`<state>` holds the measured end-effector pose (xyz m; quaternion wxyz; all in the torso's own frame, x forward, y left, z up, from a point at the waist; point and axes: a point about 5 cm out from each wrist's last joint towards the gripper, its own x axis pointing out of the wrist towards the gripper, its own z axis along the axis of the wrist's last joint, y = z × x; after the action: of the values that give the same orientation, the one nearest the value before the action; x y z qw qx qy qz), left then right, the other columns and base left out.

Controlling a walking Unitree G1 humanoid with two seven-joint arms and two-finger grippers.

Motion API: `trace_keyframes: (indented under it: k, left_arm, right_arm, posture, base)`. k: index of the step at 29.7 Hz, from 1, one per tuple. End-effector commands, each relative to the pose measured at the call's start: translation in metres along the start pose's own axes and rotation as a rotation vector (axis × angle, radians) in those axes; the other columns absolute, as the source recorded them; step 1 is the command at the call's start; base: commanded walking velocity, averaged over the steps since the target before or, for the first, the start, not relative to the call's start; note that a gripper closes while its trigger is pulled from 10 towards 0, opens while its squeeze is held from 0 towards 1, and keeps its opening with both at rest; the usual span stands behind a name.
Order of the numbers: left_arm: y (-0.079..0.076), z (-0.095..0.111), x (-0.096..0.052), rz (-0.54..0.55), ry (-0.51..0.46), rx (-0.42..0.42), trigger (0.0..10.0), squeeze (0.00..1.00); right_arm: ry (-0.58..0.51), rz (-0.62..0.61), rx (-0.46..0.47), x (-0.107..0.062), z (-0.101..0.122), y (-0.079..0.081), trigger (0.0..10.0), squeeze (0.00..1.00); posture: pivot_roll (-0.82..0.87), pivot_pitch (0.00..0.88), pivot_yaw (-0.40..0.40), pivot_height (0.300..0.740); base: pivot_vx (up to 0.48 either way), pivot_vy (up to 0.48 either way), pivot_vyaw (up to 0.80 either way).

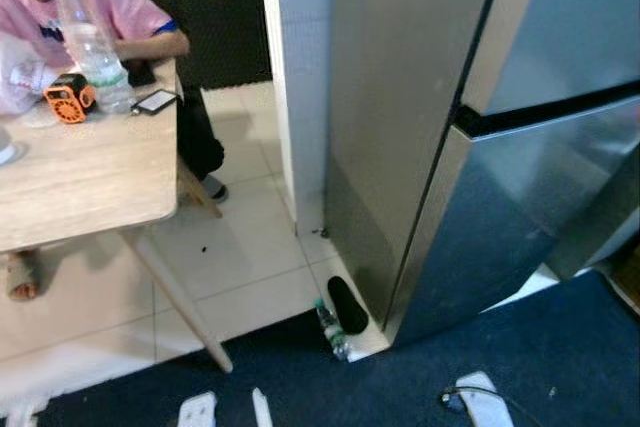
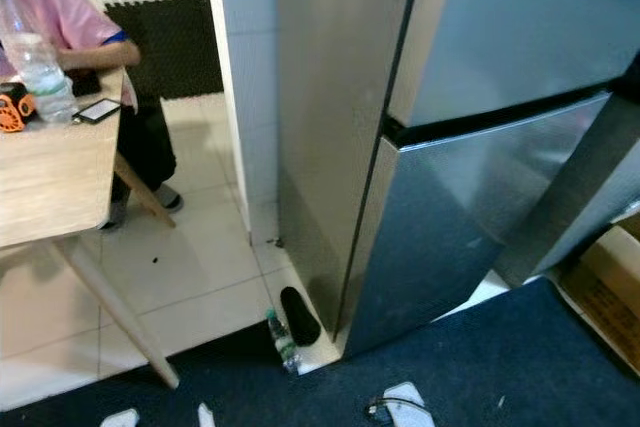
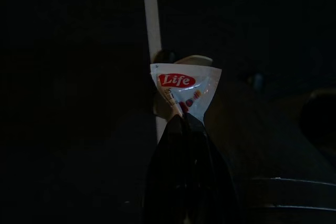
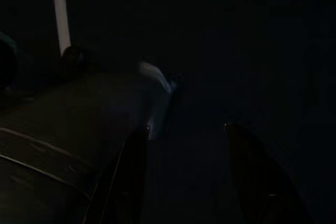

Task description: Restocking fridge

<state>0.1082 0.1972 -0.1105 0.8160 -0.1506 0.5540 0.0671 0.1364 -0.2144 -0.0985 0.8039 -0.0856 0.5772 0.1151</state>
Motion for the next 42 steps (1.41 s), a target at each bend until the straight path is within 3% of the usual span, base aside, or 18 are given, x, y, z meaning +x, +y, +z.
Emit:
trace_keyframes:
  k: [1,13,29,34,39,41,42]
  left_arm:
    - [0.002,-0.012,-0.001,0.006,0.048,0.009,10.0,0.0]
    - [0.001,-0.013,-0.001,0.004,0.048,0.012,10.0,0.0]
    - [-0.001,-0.012,0.0,-0.001,0.034,-0.018,10.0,0.0]
    - [-0.003,-0.011,0.0,-0.025,0.047,0.033,10.0,0.0]
    - [-0.003,-0.011,0.0,-0.018,0.039,0.004,10.0,0.0]
    - [-0.003,-0.011,0.0,-0.02,0.037,-0.013,10.0,0.0]
    - [-0.003,-0.011,0.0,-0.02,0.037,-0.013,10.0,0.0]
  right_arm:
    - [-0.007,-0.008,0.008,-0.001,0.0,-0.003,10.0,0.0]
    - [-0.045,0.003,0.002,-0.001,0.004,-0.004,10.0,0.0]
    - [-0.081,-0.017,-0.022,-0.003,0.014,-0.011,10.0,0.0]
    - [-0.113,-0.028,-0.02,-0.005,0.023,-0.016,10.0,0.0]
    - [-0.182,-0.018,0.005,-0.007,0.041,-0.02,10.0,0.0]
    - [-0.264,0.039,-0.027,-0.01,0.065,-0.019,10.0,0.0]
    - [-0.264,0.039,-0.027,-0.01,0.065,-0.019,10.0,0.0]
  posture:
    - [-0.05,0.0,0.019,0.74]
    - [-0.05,0.0,0.016,0.74]
    - [-0.05,0.0,0.013,0.74]
    - [-0.05,0.0,0.014,0.74]
    - [-0.05,0.0,0.015,0.74]
    - [-0.05,0.0,0.015,0.74]
    - [-0.05,0.0,0.015,0.74]
  base:
    - [0.0,-0.416,0.0]
    - [0.0,-0.416,0.0]
    - [0.0,-0.053,0.72]
    - [0.0,-0.279,0.0]
    - [0.0,-0.461,0.0]
    - [0.0,0.0,0.0]
    - [0.0,0.0,0.0]
